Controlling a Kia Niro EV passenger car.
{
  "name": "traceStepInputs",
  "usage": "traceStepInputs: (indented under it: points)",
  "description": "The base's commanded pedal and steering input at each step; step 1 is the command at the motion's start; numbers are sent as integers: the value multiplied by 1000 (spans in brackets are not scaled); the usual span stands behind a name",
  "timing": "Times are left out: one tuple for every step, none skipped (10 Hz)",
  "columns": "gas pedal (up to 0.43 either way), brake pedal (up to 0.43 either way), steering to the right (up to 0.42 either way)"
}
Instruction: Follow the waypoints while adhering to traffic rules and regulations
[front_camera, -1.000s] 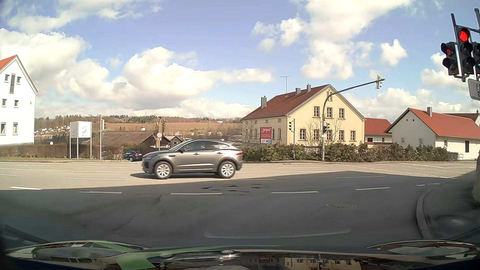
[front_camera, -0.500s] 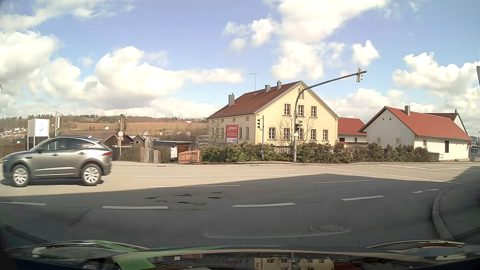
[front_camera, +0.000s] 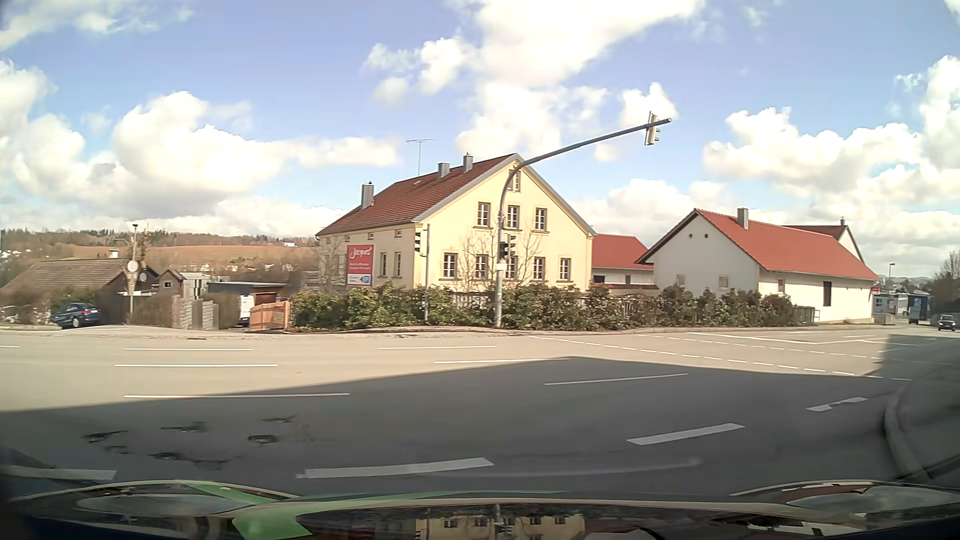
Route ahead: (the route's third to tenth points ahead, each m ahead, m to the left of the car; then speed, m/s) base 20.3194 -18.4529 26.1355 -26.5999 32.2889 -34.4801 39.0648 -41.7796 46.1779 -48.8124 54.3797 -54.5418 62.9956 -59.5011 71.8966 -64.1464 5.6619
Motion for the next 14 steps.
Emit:
traceStepInputs:
  points:
    - [150, 0, 315]
    - [150, 0, 322]
    - [150, 0, 326]
    - [150, 0, 330]
    - [150, 0, 334]
    - [150, 0, 334]
    - [157, 0, 334]
    - [220, 0, 333]
    - [228, 0, 333]
    - [228, 0, 333]
    - [228, 0, 332]
    - [228, 0, 328]
    - [260, 0, 324]
    - [280, 0, 311]
